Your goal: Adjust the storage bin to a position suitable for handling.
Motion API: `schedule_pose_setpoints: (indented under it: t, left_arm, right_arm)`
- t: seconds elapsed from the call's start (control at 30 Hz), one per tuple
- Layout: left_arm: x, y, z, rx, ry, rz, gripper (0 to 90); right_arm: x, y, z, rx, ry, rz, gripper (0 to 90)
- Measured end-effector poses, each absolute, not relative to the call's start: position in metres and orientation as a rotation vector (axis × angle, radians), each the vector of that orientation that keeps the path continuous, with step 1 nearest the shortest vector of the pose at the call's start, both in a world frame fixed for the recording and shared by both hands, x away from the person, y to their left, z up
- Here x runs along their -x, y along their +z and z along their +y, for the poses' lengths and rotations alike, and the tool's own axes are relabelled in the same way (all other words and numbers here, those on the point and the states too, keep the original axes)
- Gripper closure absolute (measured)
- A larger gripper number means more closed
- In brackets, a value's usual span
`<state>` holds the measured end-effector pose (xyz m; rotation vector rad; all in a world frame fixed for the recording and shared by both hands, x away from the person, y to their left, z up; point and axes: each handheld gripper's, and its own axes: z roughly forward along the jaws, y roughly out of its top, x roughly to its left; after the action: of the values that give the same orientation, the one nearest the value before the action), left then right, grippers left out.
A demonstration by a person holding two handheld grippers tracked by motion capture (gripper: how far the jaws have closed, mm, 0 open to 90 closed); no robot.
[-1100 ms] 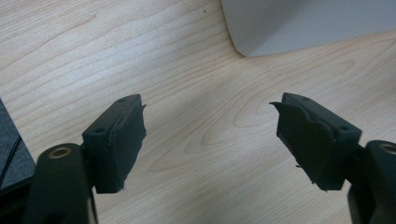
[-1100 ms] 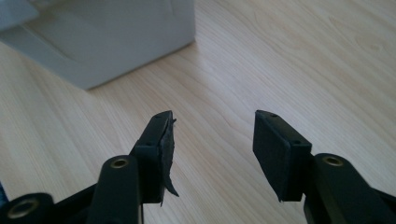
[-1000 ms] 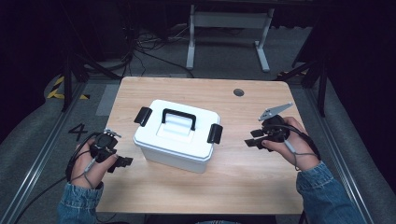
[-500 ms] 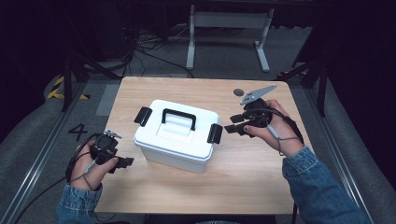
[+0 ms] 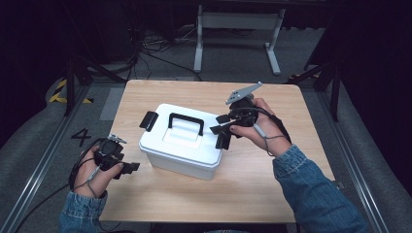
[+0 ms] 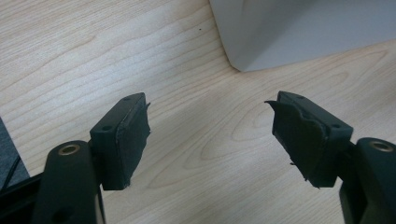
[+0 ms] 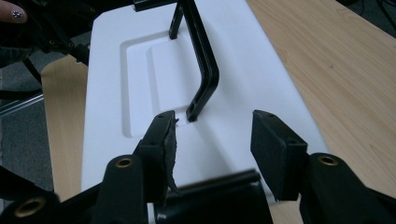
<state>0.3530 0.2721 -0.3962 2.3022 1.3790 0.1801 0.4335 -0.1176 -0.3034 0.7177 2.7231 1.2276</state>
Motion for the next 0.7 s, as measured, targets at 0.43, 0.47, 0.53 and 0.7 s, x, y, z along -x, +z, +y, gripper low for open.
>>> schedule_pose_setpoints:
  t: [0.43,0.47,0.53,0.7]
  left_arm:
    - [-0.358,-0.396,0.269,-2.291,0.161,1.367,27.4]
    - [-0.359,-0.396,0.269,-2.295,0.162,1.363,27.3]
    - [-0.360,-0.396,0.268,-2.297,0.161,1.355,27.2]
    - [-0.361,-0.397,0.268,-2.300,0.159,1.355,27.0]
  right_arm:
    - [-0.449,-0.320,-0.077,-0.728,1.185,2.758,57.4]
    - [-0.450,-0.320,-0.075,-0.727,1.188,2.760,57.9]
    - [-0.451,-0.322,-0.072,-0.732,1.187,2.765,59.3]
    - [-0.452,-0.324,-0.065,-0.700,1.168,2.771,72.0]
